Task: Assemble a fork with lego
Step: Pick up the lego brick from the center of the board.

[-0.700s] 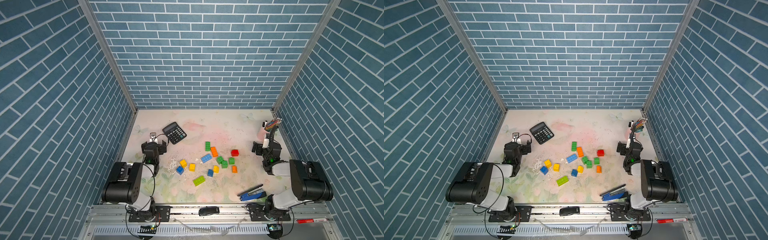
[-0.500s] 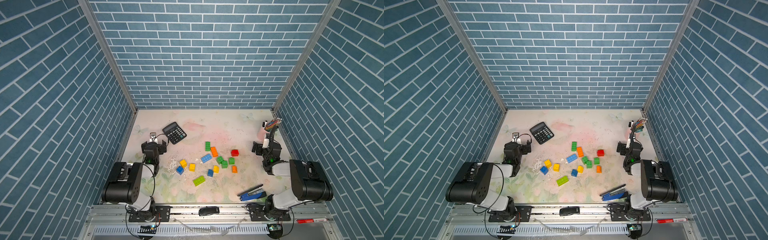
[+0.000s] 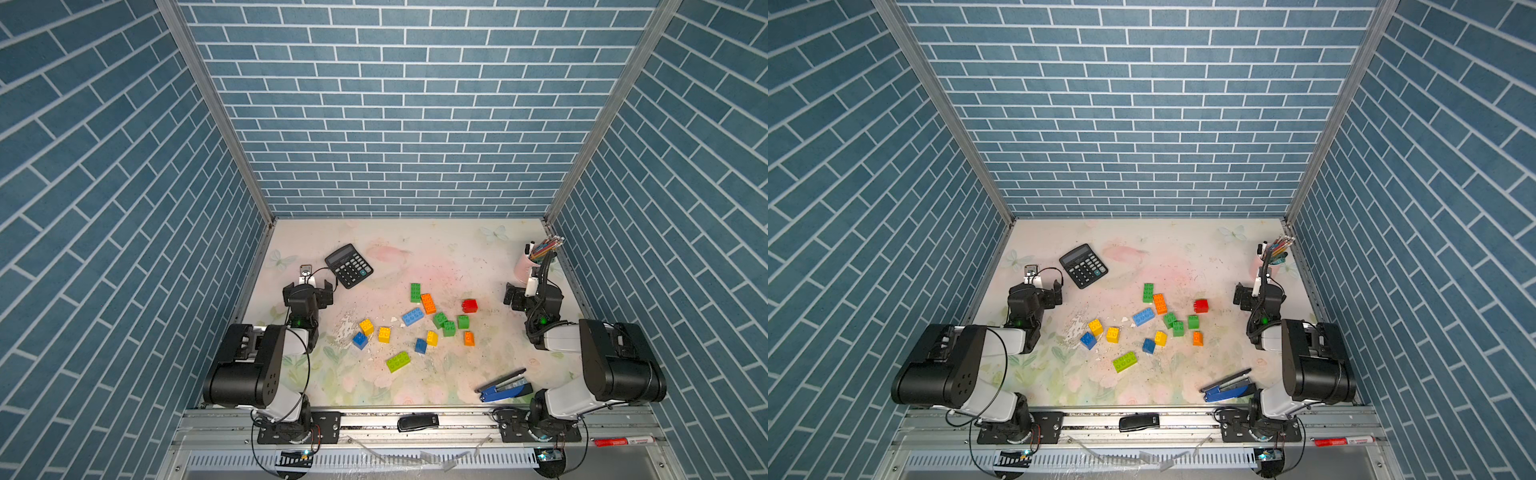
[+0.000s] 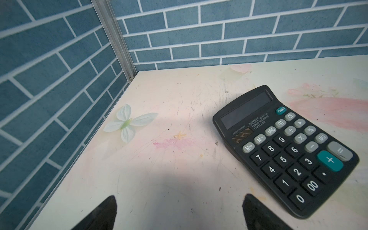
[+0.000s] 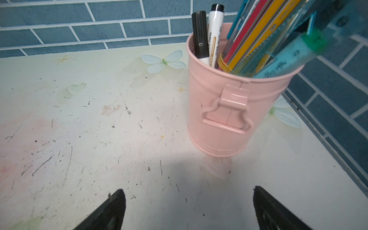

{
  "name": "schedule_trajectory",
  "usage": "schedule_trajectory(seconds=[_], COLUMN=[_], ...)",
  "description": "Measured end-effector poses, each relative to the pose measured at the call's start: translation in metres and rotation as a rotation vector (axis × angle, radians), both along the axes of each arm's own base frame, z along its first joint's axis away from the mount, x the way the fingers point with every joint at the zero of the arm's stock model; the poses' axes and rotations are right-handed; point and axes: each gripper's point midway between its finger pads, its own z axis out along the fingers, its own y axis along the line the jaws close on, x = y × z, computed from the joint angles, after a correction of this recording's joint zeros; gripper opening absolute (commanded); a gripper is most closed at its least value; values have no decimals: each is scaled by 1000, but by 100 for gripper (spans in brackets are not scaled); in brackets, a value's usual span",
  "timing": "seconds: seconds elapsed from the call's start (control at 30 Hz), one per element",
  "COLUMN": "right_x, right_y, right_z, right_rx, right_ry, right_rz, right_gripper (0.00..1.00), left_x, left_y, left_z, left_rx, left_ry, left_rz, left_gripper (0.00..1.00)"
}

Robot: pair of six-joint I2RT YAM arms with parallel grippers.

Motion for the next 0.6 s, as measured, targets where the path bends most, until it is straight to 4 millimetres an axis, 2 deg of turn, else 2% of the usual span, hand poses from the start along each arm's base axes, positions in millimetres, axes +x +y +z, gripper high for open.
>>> schedule_trajectory(seconds=[0.13,0.2,0.3,0.43,0.6], right_x=[1,1,-4,-2,-3], right_y=[1,2,3,6,11], right_z=[2,6,20,56,95], right_rx=[1,1,-5,-3,42], right_ry=[-8,-19,-32,-76,-120], right_rz=[4,9,15,26,40], right_gripper=[99,99,99,99,99], left_x=[0,-1,-7,-21,-31], left_y=[-3,-8,-22,-38,-37], left_z=[1,7,34,80,108], left_rx=[9,23,59,91,79], left_ry=[1,-10,-65,-167,-174], left_rz=[-15,-28,-44,-32,38], left_gripper=[100,100,99,99,100])
